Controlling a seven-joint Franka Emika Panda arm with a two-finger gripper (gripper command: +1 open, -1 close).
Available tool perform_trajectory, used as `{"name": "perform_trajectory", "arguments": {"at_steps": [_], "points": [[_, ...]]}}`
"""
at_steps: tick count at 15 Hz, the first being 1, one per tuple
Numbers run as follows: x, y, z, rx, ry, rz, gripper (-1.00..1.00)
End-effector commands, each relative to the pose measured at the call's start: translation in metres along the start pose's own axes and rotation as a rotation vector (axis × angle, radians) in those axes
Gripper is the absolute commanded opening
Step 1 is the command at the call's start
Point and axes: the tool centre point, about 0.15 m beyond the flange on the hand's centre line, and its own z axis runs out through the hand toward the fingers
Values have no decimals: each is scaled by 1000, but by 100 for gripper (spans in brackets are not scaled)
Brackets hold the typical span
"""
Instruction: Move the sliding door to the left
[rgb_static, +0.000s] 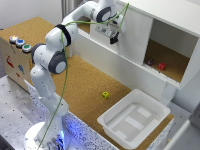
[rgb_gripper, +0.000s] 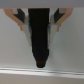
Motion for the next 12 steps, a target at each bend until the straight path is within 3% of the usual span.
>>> {"name": "perform_trajectory", "arguments": {"at_steps": [1,12], "points": [[19,-56,11,-23,-74,-17,-100],[42,-152,11,33,-69,-129,-100]]}}
